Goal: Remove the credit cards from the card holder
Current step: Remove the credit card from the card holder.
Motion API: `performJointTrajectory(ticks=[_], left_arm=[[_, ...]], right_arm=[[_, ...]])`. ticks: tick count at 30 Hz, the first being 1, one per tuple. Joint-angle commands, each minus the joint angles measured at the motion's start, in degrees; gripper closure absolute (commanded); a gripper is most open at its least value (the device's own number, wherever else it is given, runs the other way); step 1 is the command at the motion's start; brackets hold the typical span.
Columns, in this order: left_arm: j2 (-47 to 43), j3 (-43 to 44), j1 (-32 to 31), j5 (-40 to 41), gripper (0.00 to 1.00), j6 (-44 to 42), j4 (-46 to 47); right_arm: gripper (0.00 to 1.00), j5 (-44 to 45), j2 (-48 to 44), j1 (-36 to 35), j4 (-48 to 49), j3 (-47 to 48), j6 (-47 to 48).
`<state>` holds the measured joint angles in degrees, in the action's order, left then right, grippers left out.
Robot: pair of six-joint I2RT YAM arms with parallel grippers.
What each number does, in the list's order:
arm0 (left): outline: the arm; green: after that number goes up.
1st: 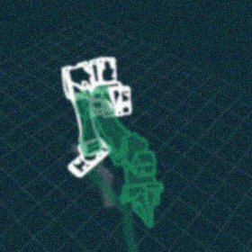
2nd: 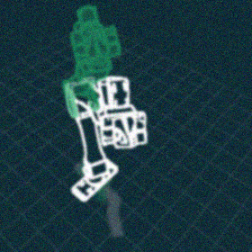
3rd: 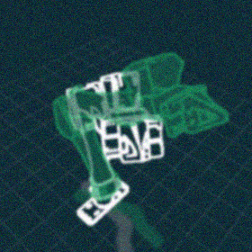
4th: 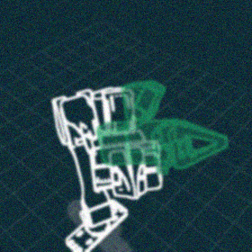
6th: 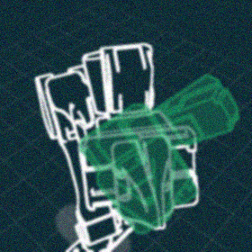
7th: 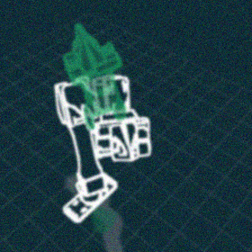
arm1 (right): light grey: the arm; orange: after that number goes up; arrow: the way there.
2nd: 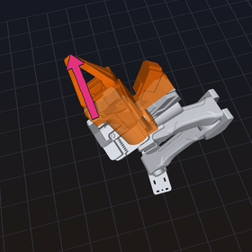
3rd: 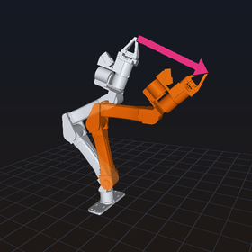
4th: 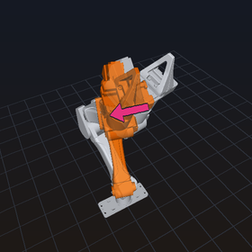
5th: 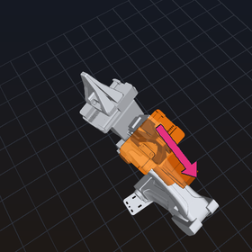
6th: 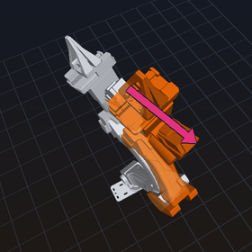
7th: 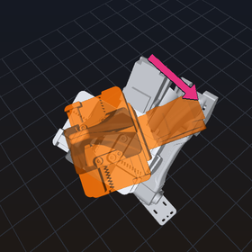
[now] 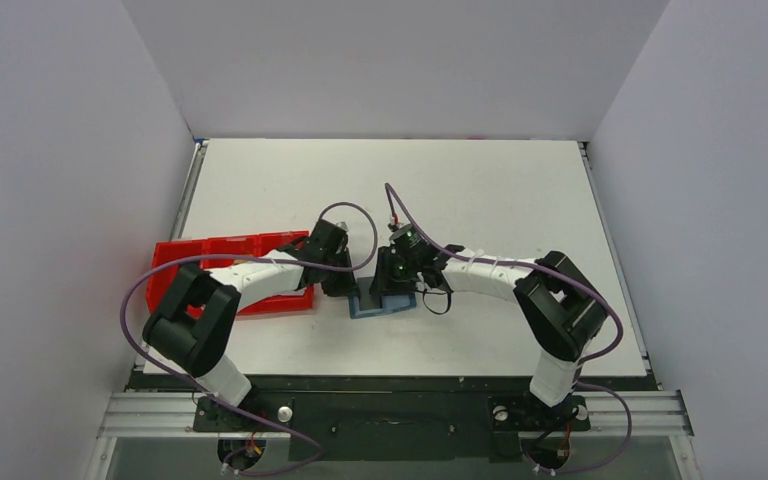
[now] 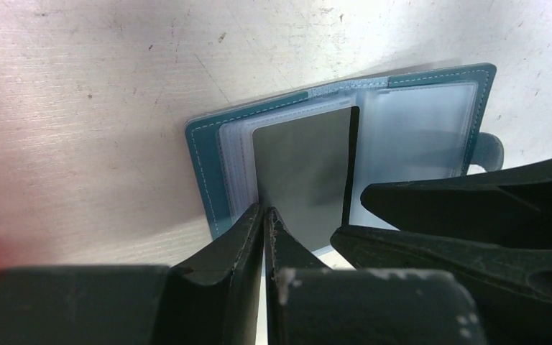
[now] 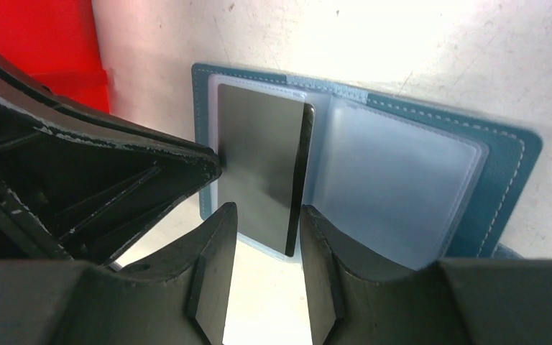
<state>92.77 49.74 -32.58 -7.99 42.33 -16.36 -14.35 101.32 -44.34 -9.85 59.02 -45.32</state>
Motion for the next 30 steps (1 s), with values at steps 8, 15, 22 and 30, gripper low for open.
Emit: performJointTrajectory(ticks=[8,15,22,30], left_arm=[[2.8,1.5,-2.0,1.0,1.00,0.5,1.9],[4.0,1.8,-2.5,3.4,1.00,1.7,-0.1],[4.3,1.4,-2.8,4.0,1.00,2.0,-0.6],[4.7,1.2,-2.8,4.7,1.00,2.6,-1.1]], right_arm=[[0.66,-1.4,1.8,1.7,7.5,-3.5,-1.8],[0.70,-3.9,0.3,4.0,13.0,-7.9,-4.0],[0.71,-10.1,-0.3,6.3,25.4,-13.3,-9.2],[0.71,-14.8,-0.6,9.6,38.6,-19.3,-16.2]])
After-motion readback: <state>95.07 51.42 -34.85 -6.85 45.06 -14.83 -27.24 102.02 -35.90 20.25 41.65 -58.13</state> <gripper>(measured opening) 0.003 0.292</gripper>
